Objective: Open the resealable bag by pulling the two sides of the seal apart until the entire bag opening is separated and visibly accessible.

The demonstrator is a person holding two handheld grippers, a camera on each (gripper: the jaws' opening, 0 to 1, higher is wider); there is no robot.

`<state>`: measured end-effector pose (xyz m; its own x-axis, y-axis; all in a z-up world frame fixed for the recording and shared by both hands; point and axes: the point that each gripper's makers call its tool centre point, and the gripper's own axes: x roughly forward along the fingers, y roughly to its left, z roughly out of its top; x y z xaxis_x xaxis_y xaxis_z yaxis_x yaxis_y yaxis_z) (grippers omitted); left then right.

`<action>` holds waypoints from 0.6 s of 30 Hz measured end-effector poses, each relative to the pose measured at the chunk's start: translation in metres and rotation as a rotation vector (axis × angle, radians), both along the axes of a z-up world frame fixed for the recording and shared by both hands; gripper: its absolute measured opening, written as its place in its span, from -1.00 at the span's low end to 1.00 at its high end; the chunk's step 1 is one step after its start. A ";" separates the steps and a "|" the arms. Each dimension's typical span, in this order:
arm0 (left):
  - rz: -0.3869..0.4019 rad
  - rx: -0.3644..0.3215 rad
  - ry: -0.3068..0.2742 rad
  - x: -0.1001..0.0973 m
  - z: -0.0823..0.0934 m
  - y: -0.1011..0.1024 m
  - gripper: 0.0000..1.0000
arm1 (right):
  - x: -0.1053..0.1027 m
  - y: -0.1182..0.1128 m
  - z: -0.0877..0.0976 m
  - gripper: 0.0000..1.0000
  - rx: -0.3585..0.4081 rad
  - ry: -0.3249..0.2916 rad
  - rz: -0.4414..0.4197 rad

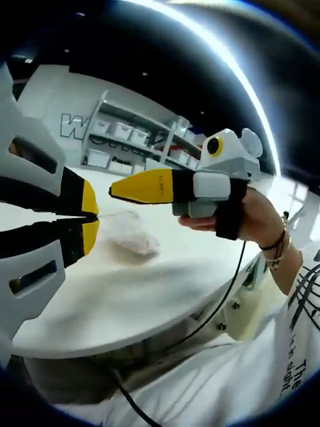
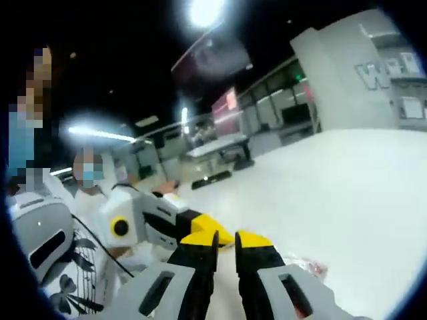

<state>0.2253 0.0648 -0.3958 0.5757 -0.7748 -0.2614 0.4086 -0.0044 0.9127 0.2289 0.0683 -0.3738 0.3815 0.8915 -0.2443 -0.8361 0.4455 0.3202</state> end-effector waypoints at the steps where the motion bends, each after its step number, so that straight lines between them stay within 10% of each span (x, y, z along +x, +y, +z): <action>1: -0.003 0.002 -0.005 0.000 0.001 -0.001 -0.99 | -0.001 0.001 -0.001 -0.86 0.006 0.021 0.009; 18: -0.047 0.025 -0.057 -0.002 0.007 -0.008 -0.99 | -0.004 -0.004 -0.016 -0.86 -0.002 0.158 0.035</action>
